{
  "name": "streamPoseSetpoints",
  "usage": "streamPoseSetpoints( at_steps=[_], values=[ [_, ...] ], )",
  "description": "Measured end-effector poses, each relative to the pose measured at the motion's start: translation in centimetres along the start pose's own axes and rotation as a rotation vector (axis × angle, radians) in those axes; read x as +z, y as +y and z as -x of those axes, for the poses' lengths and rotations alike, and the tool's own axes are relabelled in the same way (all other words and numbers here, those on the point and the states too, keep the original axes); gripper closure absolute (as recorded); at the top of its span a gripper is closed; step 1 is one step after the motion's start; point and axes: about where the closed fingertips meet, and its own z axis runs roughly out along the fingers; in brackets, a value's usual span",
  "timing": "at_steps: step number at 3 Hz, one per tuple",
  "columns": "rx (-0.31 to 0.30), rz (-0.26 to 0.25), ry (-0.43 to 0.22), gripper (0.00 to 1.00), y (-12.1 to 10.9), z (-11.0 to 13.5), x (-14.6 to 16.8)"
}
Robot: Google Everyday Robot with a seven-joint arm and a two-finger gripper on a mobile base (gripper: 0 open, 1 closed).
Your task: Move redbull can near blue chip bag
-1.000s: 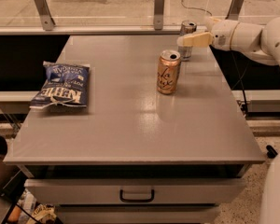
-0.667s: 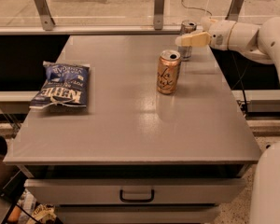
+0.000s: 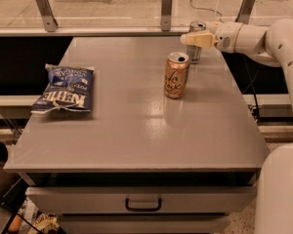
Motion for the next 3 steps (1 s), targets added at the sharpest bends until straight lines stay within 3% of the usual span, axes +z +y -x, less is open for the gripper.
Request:
streamPoseSetpoints(
  at_steps=[3],
  values=[
    [0.003, 0.015, 0.001, 0.96, 0.51, -0.18, 1.05]
  ],
)
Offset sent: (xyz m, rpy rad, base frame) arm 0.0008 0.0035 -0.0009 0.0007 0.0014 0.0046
